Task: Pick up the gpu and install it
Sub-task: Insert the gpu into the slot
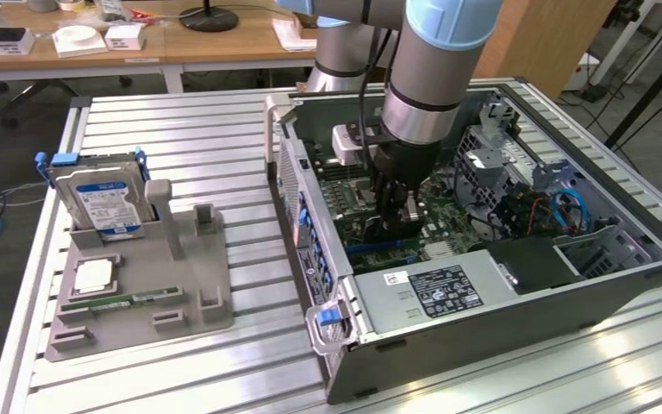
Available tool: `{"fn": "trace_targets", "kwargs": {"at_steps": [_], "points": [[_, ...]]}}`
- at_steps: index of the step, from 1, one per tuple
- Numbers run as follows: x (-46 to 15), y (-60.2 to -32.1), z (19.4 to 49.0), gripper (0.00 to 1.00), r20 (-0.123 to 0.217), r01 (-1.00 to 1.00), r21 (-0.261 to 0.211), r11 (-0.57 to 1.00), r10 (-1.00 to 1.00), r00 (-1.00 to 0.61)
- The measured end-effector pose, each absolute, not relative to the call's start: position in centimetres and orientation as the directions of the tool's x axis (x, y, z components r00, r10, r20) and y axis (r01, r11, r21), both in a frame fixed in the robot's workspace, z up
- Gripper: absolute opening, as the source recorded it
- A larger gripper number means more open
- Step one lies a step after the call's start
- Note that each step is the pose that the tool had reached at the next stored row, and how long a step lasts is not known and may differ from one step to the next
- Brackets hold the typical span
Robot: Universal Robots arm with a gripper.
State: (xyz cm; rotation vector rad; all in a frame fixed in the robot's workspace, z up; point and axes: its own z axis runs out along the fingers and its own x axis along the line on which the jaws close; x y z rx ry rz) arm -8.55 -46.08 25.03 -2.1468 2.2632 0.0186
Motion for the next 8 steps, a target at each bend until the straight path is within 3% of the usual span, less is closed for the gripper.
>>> {"fn": "trace_targets", "kwargs": {"at_steps": [8], "points": [[-8.55,-46.04,24.86,0.26,-0.024,-0.999,-0.006,0.053,-0.998,-0.053]]}}
